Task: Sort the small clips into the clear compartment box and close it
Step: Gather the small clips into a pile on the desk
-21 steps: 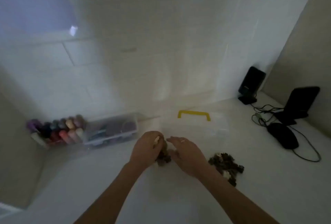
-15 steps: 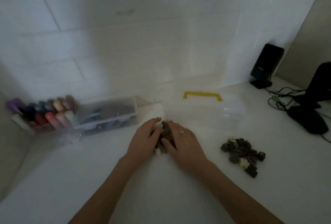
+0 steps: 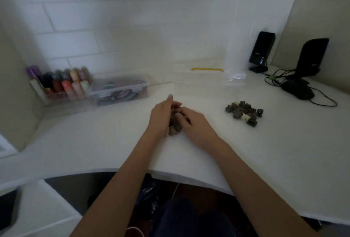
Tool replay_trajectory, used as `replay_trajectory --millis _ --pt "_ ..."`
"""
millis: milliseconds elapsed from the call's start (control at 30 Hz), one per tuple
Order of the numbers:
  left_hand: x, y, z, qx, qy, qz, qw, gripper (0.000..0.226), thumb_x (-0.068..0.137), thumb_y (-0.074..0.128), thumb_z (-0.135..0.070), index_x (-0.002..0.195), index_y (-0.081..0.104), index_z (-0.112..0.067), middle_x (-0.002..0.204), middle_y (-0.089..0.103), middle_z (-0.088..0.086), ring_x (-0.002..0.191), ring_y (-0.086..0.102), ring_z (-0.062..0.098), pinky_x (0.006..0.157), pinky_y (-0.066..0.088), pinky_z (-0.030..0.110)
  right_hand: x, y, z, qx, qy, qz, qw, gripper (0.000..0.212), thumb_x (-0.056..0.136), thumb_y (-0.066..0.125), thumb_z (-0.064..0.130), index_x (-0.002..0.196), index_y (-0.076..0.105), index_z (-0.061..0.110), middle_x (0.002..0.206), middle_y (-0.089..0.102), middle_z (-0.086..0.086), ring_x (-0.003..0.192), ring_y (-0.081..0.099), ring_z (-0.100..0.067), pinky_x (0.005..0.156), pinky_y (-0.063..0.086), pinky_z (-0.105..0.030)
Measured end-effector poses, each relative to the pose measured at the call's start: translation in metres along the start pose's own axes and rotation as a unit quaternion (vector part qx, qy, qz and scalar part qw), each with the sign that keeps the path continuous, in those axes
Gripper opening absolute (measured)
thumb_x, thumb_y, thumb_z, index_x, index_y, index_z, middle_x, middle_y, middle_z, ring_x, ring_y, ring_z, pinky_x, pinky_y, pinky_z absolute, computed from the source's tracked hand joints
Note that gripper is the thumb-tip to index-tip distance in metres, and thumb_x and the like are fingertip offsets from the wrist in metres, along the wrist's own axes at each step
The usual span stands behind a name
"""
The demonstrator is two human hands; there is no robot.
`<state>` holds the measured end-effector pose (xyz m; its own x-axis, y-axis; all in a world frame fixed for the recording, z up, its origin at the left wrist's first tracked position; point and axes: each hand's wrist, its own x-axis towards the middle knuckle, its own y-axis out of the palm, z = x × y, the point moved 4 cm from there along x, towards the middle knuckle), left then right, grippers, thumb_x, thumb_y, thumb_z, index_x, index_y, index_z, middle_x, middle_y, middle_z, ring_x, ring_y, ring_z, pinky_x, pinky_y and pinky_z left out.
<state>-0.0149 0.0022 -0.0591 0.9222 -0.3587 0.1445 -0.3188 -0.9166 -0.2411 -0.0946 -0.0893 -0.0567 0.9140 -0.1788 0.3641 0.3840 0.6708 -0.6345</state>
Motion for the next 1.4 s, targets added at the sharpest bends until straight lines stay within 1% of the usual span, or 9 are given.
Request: replay_trajectory --millis 100,233,367,467,533,800,1100,1300,1400 --pt "-0.011 -0.004 -0.003 -0.029 -0.001 -0.014 0.999 0.043 0.100 0.030 -0.042 0.106 0.068 -0.021 0.118 0.065 -0.001 0.115 0.057 0.017 0.105 0.039 0.036 -0.003 -0.021 -0.007 0.049 0.031 -0.150 0.987 0.021 0.097 0.042 0.020 0.101 0.062 0.014 0.095 0.068 -0.003 0.089 0.060 -0.015 0.071 0.040 -0.014" --pt "-0.018 0.000 0.000 0.027 -0.006 -0.004 1.000 0.041 0.100 0.029 -0.043 0.122 0.057 -0.023 0.119 0.058 -0.009 0.121 0.047 0.018 0.101 0.031 0.027 -0.013 -0.067 -0.028 -0.023 0.067 -0.317 0.946 0.020 0.095 0.038 0.020 0.098 0.058 0.017 0.081 0.062 0.000 0.077 0.058 -0.018 0.071 0.045 -0.031" --pt "-0.015 0.017 -0.006 0.109 0.013 0.026 0.994 0.052 0.099 0.027 -0.047 0.125 0.056 -0.013 0.138 0.052 0.008 0.131 0.043 0.025 0.111 0.026 0.036 -0.033 -0.123 -0.074 -0.108 0.179 -0.419 0.884 0.027 0.092 0.035 0.025 0.103 0.058 0.017 0.088 0.066 -0.012 0.084 0.060 -0.031 0.077 0.048 -0.041" --pt "-0.009 0.037 -0.015 0.125 0.022 0.057 0.990 0.050 0.099 0.026 -0.049 0.119 0.060 -0.018 0.126 0.059 0.004 0.121 0.049 0.022 0.095 0.030 0.028 -0.044 -0.146 -0.110 -0.064 0.295 -0.333 0.893 0.032 0.096 0.031 0.033 0.116 0.052 0.019 0.114 0.060 -0.014 0.103 0.054 -0.032 0.089 0.042 -0.040" --pt "-0.005 0.055 -0.021 0.132 0.018 0.076 0.988 0.040 0.099 0.026 -0.050 0.087 0.058 -0.028 0.097 0.060 -0.001 0.097 0.050 0.018 0.079 0.026 0.025 -0.046 -0.150 -0.117 -0.035 0.298 -0.256 0.919 0.038 0.098 0.030 0.038 0.127 0.046 0.018 0.127 0.054 -0.013 0.114 0.050 -0.030 0.094 0.036 -0.036" --pt "-0.011 0.137 -0.051 0.105 0.032 0.120 0.987 0.052 0.099 0.016 -0.053 0.074 0.049 -0.021 0.073 0.048 -0.008 0.080 0.048 0.016 0.075 0.030 0.029 -0.038 -0.139 -0.122 -0.022 0.271 -0.180 0.945 0.052 0.097 0.021 0.051 0.133 0.043 0.020 0.136 0.050 -0.005 0.126 0.044 -0.027 0.106 0.029 -0.039" --pt "-0.006 0.154 -0.045 -0.080 -0.001 0.094 0.992 0.062 0.098 0.017 -0.053 0.129 0.057 -0.017 0.137 0.054 0.003 0.126 0.046 0.016 0.107 0.030 0.034 -0.029 -0.144 -0.119 0.022 0.235 -0.234 0.943 0.046 0.098 0.026 0.044 0.125 0.052 0.016 0.125 0.057 -0.004 0.117 0.050 -0.020 0.096 0.033 -0.028" --pt "-0.008 0.147 -0.045 -0.074 0.008 0.099 0.992 0.060 0.099 0.017 -0.050 0.132 0.054 -0.016 0.139 0.052 0.003 0.129 0.045 0.017 0.110 0.029 0.030 -0.004 -0.131 -0.114 -0.037 0.231 -0.103 0.967 0.052 0.096 0.023 0.054 0.130 0.048 0.022 0.132 0.054 -0.001 0.120 0.048 -0.020 0.095 0.031 -0.030" --pt "-0.015 0.149 -0.047 -0.062 0.008 0.112 0.992 0.056 0.100 0.018 -0.048 0.121 0.060 -0.018 0.117 0.057 -0.003 0.107 0.050 0.010 0.094 0.033 0.024 -0.014 -0.126 -0.103 -0.020 0.224 -0.096 0.970 0.052 0.096 0.023 0.053 0.123 0.055 0.022 0.121 0.059 0.000 0.106 0.051 -0.013 0.089 0.032 -0.027"
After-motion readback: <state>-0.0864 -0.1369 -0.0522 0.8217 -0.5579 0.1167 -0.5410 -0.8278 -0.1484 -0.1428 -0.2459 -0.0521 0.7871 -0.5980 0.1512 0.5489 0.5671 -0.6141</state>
